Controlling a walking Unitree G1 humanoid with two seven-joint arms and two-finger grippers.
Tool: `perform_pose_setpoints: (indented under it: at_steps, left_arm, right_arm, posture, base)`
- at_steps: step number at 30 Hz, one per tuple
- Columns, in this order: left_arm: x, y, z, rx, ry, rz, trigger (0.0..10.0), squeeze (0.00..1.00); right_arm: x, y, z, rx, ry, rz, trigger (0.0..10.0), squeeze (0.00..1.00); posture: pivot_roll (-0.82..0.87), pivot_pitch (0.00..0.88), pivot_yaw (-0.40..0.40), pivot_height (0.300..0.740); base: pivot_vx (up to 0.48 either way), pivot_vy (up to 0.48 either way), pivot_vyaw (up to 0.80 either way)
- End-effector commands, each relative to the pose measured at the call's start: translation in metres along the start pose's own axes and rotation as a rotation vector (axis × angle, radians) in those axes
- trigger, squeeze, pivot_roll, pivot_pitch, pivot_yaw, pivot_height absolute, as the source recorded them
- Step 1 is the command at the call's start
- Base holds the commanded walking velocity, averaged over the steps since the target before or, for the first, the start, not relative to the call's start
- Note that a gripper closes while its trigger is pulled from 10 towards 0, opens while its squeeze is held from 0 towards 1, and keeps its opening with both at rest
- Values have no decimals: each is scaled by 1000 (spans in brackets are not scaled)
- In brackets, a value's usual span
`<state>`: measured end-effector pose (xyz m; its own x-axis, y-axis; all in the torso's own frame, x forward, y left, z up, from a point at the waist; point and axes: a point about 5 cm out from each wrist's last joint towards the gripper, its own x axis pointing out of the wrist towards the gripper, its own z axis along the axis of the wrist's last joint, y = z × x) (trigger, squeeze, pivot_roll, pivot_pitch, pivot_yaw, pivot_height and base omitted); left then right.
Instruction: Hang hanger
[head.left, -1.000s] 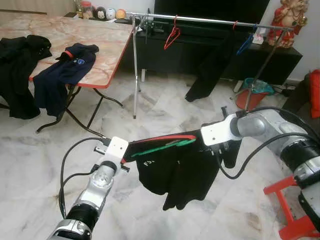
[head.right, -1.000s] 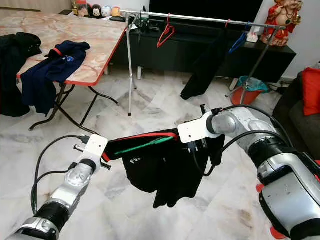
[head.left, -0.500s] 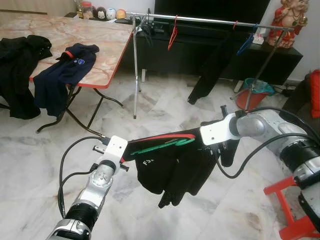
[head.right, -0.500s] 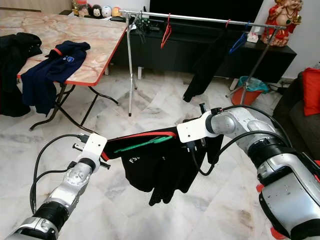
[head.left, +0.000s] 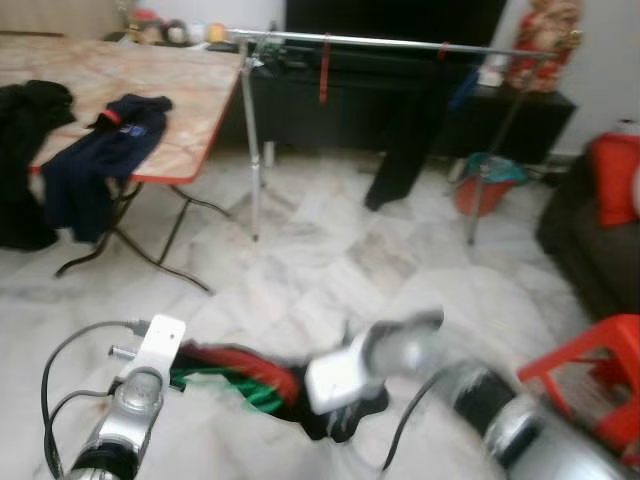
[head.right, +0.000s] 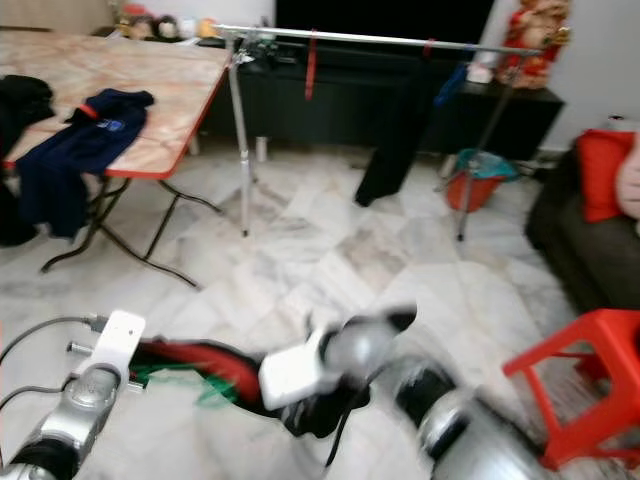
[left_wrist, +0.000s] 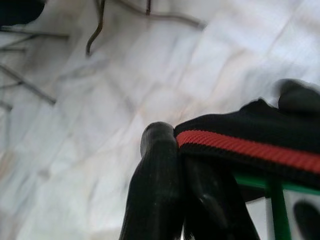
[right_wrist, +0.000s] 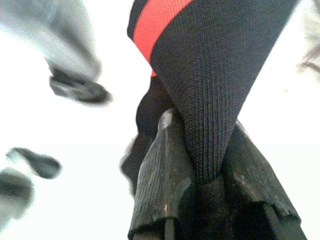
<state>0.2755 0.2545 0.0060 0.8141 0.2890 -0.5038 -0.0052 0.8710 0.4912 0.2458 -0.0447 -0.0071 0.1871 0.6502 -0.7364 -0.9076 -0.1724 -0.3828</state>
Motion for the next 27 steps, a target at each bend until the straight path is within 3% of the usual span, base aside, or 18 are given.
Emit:
perform_pose_setpoints:
  at_steps: [1,27]
  left_arm:
    - [4,20,15,-49,-44,96,10000,0]
    - [4,20,15,-49,-44,96,10000,0]
  right_arm:
    - [-300,-143,-117,-27,836,-441,0,0]
    - [-300,-143,-117,-27,836,-441,0,0]
  posture:
    - [107,0,-71,740]
    - [107,0,-71,740]
  base:
    - [0,0,0]
    - [0,0,0]
